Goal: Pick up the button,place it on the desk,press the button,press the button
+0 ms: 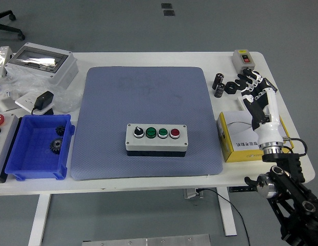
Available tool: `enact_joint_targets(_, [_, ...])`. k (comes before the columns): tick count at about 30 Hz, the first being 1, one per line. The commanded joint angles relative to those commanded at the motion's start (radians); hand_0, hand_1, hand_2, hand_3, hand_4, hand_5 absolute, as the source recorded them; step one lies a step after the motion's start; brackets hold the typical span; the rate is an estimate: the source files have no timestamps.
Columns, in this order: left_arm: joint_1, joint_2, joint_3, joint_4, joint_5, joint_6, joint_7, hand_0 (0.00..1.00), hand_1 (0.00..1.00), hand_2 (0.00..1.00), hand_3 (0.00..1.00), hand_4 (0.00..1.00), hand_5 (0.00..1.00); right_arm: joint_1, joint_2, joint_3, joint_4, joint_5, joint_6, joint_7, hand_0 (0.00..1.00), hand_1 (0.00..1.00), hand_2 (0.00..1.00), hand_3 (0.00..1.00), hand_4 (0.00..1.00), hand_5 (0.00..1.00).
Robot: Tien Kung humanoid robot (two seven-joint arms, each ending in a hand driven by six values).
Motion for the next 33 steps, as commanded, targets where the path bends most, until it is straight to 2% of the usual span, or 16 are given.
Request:
enact_joint_targets(5, [-0.002, 0.0, 0.002, 0.002, -0.006, 0.001, -0.004, 0.649, 0.527, 0.476, 0.561, 0.316, 0.002, 0.009, -0.022, -0.03, 0.018, 0.05, 0.007, -0.035, 0.853, 0.801, 0.817, 0.8, 0.765, 0.998])
enact_joint_targets(6, [-0.001, 0.0, 0.002, 0.003, -0.007, 0.001, -0.006, 0.649, 0.529, 0.478, 0.56, 0.321, 0.002, 0.012, -0.025, -0.037, 0.022, 0.056, 0.006, -0.039, 0.862, 0.809, 0.817, 0.764, 0.626, 0.998])
enact_joint_targets(11, [0.002, 0.004, 0.01, 0.006, -0.019, 0.004, -0.009, 0.649, 0.529, 0.478, 0.56, 0.321, 0.002, 0.024, -0.038, -0.06, 0.068, 0.067, -0.016, -0.062, 0.862, 0.809, 0.817, 0.764, 0.626, 0.998])
enact_joint_targets(12, [0.003, 0.004, 0.011, 0.005, -0.021, 0.005, -0.007, 0.649, 0.528, 0.477, 0.559, 0.322, 0.002, 0.025, -0.041, -0.065, 0.08, 0.065, -0.021, -0.067, 0.872, 0.808, 0.811, 0.742, 0.53, 0.998])
enact_joint_targets(17, [0.006, 0.007, 0.009, 0.001, -0.014, 0.021, 0.008, 0.649, 0.528, 0.477, 0.559, 0.322, 0.002, 0.025, -0.049, -0.079, 0.139, 0.043, -0.047, -0.094, 0.872, 0.808, 0.811, 0.742, 0.53, 0.998])
enact_joint_targets(18, [0.006, 0.008, 0.007, 0.001, -0.01, 0.026, 0.012, 0.65, 0.53, 0.478, 0.562, 0.324, 0.002, 0.025, -0.048, -0.083, 0.147, 0.037, -0.052, -0.101, 0.873, 0.803, 0.798, 0.717, 0.455, 0.998])
enact_joint_targets(23, [0.003, 0.008, 0.0, -0.002, 0.007, 0.043, 0.031, 0.65, 0.53, 0.478, 0.562, 0.324, 0.002, 0.027, -0.042, -0.1, 0.149, 0.023, -0.068, -0.121, 0.873, 0.803, 0.798, 0.717, 0.455, 0.998])
enact_joint_targets(24, [0.002, 0.007, -0.002, -0.002, 0.011, 0.046, 0.035, 0.652, 0.531, 0.478, 0.562, 0.324, 0.002, 0.027, -0.042, -0.101, 0.147, 0.022, -0.069, -0.122, 0.873, 0.776, 0.758, 0.709, 0.53, 0.998])
enact_joint_targets(33, [-0.013, 0.013, -0.024, -0.005, 0.05, 0.057, 0.053, 0.653, 0.533, 0.483, 0.563, 0.335, 0.002, 0.036, -0.044, -0.105, 0.142, 0.004, -0.083, -0.133, 0.854, 0.764, 0.751, 0.698, 0.51, 0.998])
